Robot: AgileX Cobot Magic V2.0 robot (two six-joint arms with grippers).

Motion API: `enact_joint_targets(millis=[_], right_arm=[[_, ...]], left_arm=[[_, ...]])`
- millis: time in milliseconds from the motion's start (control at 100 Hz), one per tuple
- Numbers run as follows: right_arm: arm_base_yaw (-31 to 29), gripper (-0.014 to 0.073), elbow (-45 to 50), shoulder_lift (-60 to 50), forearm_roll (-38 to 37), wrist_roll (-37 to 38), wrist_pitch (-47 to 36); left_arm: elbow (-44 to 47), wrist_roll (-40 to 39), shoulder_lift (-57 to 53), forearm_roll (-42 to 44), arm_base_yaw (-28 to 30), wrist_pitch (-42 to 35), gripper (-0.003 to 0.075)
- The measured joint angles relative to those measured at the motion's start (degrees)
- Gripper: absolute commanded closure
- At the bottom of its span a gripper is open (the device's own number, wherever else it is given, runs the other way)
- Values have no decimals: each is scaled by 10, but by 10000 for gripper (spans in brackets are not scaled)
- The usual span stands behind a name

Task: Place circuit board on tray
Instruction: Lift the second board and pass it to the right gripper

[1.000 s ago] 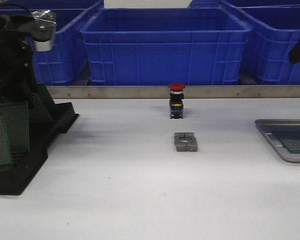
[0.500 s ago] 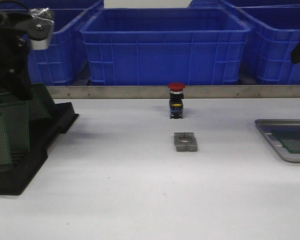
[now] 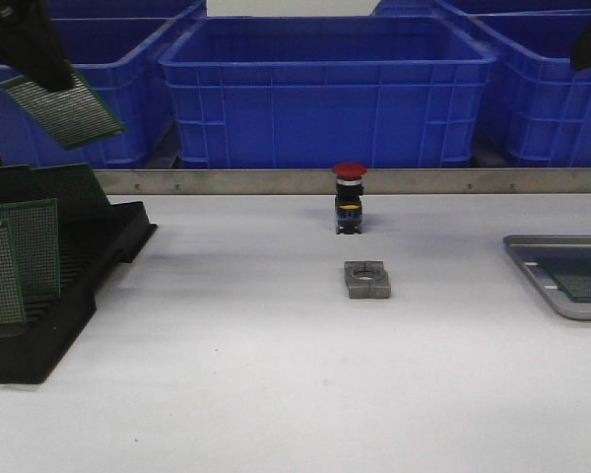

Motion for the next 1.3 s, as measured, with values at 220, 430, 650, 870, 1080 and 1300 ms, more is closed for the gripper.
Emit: enact_joint_targets(millis=[220, 430, 650, 870, 1080, 1300], right_arm=[[52, -16, 0, -64, 0, -68, 44], [154, -16, 0, -78, -1, -169, 69], [245, -16, 0, -77, -3, -255, 103], [311, -16, 0, -43, -3, -300, 102], [343, -16, 0, 8, 9, -332, 93], [344, 208, 0, 48, 60, -342, 83]], left_arm=[[0, 0, -1, -65, -70, 5, 740], [0, 0, -1, -130, -105, 5, 740], [0, 29, -1, -203, -108, 17, 740], [0, 85, -1, -284, -108, 46, 740], [0, 123, -1, -331, -108, 86, 740], [0, 131, -1, -336, -108, 114, 740]])
